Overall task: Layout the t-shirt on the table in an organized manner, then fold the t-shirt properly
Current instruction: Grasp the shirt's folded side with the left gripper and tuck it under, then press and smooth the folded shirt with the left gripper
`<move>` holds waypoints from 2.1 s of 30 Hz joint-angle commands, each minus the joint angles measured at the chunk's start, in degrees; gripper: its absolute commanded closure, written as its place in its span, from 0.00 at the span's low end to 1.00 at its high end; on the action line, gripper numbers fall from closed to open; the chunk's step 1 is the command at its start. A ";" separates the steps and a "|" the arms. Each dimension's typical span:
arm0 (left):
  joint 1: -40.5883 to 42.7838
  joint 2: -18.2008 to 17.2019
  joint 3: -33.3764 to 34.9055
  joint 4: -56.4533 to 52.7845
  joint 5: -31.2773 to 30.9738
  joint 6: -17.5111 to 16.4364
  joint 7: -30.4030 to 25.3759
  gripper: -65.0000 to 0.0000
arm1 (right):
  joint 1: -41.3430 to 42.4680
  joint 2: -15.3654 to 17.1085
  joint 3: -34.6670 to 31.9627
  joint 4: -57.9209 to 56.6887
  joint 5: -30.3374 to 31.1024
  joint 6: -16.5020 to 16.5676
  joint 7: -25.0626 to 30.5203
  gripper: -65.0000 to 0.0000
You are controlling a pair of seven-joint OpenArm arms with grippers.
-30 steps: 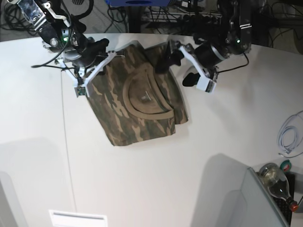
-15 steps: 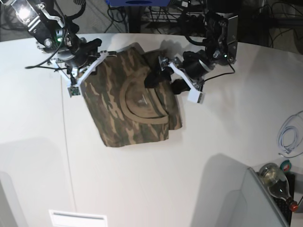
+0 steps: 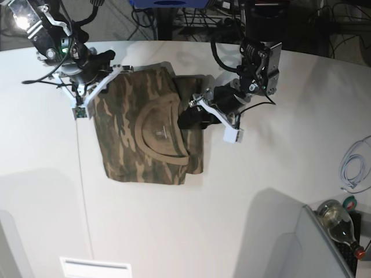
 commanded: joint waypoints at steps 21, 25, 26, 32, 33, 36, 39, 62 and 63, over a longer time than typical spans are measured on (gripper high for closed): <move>-12.90 -19.10 40.35 6.02 2.34 5.81 8.52 1.00 | -1.34 -0.12 8.55 1.31 0.10 0.12 1.03 0.93; -20.46 -21.74 53.28 6.02 2.43 5.81 8.25 1.00 | -3.19 -3.37 14.79 1.31 0.19 0.12 1.03 0.93; -22.57 -22.09 57.06 6.02 2.69 5.72 8.25 1.00 | -3.54 -4.25 16.11 1.31 0.19 0.12 1.03 0.93; -29.78 -18.13 70.24 5.93 17.20 5.54 8.08 1.00 | -4.42 -5.04 17.78 1.31 0.19 0.12 1.03 0.93; -29.96 -16.81 70.24 5.84 21.16 5.46 8.08 1.00 | -4.42 -5.13 17.78 1.31 0.19 0.12 1.03 0.93; -29.87 -13.03 70.24 5.84 31.62 5.46 6.49 1.00 | -5.12 -5.30 17.78 1.31 0.19 0.12 1.03 0.93; -29.25 -10.66 70.24 5.75 39.88 5.46 1.75 1.00 | -5.65 -5.39 17.87 1.31 0.19 0.12 1.03 0.93; -30.57 -4.51 70.16 2.41 44.45 5.46 -0.10 0.92 | -6.00 -6.44 17.95 1.31 0.19 0.12 1.03 0.93; -30.66 -4.51 70.16 3.03 44.45 5.46 -0.01 0.83 | -5.82 -6.44 17.95 1.31 0.19 0.12 1.03 0.93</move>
